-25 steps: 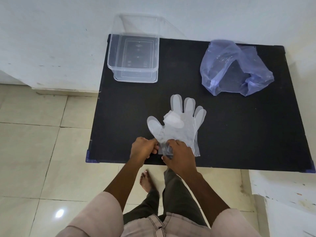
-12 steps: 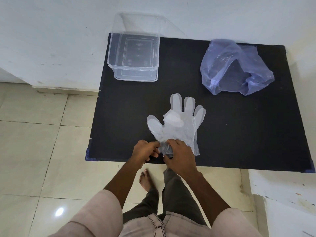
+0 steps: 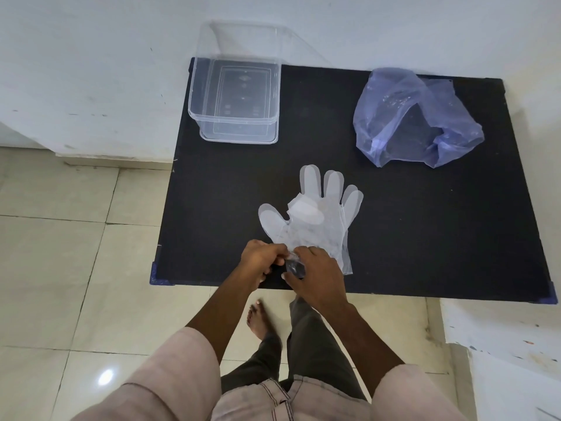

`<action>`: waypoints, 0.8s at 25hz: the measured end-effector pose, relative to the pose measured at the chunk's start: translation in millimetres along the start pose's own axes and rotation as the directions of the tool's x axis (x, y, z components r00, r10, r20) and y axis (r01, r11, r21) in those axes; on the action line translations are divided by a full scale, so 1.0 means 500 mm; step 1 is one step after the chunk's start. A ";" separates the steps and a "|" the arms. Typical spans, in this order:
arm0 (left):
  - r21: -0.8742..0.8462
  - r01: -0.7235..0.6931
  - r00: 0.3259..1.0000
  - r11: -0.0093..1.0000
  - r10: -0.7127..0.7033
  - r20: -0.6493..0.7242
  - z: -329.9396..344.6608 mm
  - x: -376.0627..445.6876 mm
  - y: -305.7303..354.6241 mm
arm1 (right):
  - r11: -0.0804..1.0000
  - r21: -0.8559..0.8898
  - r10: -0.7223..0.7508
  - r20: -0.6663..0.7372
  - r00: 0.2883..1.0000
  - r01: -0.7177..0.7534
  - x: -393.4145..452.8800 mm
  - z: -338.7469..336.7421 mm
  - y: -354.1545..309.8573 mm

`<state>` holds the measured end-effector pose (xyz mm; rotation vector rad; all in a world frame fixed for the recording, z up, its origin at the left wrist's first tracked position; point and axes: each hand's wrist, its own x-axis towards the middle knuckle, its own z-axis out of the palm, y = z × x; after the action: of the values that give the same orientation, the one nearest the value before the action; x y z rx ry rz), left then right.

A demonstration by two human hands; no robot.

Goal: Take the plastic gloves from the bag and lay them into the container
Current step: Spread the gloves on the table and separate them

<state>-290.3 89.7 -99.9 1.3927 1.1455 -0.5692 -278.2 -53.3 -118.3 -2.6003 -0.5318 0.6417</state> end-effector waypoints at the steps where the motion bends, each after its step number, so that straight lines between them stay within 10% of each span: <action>1: -0.026 0.006 1.000 1.000 -0.006 0.013 0.001 -0.004 0.004 | 1.000 -0.003 0.002 -0.008 1.000 -0.002 0.001 0.000 0.000; 6: -0.110 -0.010 0.998 0.994 0.016 0.053 0.000 -0.010 0.003 | 1.000 0.005 0.029 -0.051 0.998 -0.028 0.010 -0.004 0.000; 9: 0.015 -0.297 0.944 0.955 0.296 -0.147 0.014 -0.014 -0.034 | 0.998 0.063 0.022 -0.191 0.981 -0.010 0.018 -0.017 0.004; 13: 0.609 -0.685 0.562 0.399 0.822 0.094 0.063 -0.053 -0.111 | 0.974 0.225 0.083 -0.267 0.960 -0.022 0.057 -0.076 0.029; 16: 0.774 -0.629 0.563 0.077 0.731 0.385 0.104 -0.046 -0.129 | 0.972 0.235 0.073 -0.221 0.972 -0.019 0.092 -0.121 0.034; 20: 0.827 -0.562 0.609 -0.011 0.670 0.423 0.122 -0.013 -0.105 | 0.978 0.208 0.010 -0.186 0.982 0.030 0.122 -0.151 0.034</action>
<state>-321.6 21.5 -130.5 2.7815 -0.0737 -0.4564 -185.5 -62.1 -86.5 -2.4240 -0.3948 0.4197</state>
